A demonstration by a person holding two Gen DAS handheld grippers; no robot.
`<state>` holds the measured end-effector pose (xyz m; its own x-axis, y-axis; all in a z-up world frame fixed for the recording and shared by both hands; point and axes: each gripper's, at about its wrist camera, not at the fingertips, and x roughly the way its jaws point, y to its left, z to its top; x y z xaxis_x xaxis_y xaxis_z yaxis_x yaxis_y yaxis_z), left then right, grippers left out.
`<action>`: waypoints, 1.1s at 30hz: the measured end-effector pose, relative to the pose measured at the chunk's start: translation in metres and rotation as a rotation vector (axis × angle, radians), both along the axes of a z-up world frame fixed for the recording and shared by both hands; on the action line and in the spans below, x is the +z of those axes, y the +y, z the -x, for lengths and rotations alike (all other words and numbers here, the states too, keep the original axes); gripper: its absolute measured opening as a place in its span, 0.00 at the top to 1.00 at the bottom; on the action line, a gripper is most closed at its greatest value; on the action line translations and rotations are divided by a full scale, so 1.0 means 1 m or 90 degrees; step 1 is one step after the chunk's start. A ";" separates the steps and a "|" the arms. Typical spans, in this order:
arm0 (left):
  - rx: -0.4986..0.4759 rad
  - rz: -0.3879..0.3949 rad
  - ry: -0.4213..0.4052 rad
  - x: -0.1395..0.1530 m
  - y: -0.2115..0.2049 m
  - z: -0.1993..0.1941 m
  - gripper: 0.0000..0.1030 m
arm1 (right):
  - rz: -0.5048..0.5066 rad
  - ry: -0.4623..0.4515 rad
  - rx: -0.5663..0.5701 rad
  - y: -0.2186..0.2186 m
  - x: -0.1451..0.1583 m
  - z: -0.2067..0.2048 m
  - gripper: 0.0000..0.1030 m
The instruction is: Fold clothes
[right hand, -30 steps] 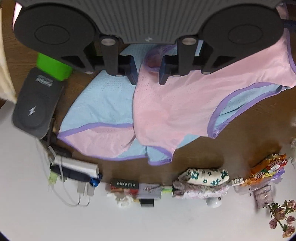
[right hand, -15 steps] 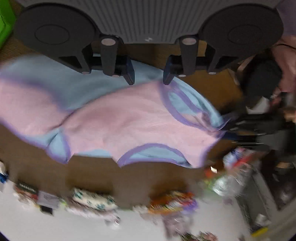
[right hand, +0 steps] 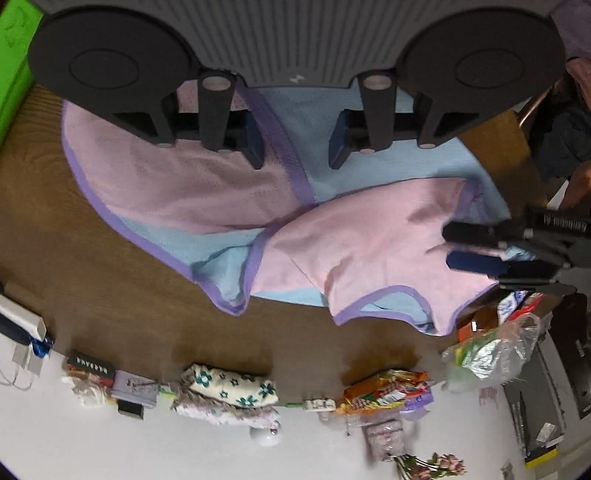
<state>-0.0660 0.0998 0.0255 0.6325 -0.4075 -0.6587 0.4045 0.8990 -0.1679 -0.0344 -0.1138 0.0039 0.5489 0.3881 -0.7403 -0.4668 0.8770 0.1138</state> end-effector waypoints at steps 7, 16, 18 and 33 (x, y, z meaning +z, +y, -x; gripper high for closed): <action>0.074 -0.042 0.000 -0.009 0.001 -0.009 0.87 | -0.015 0.029 0.091 -0.015 0.010 0.044 0.97; 0.046 -0.007 -0.015 0.010 -0.010 0.004 0.71 | -0.022 -0.040 0.060 -0.045 0.037 0.054 0.61; -0.032 0.071 -0.034 0.024 -0.020 0.015 0.41 | 0.005 -0.072 0.026 -0.048 0.041 0.027 0.61; -0.270 0.002 0.026 -0.010 -0.119 0.043 0.87 | 0.147 -0.070 0.101 0.003 0.006 -0.135 0.94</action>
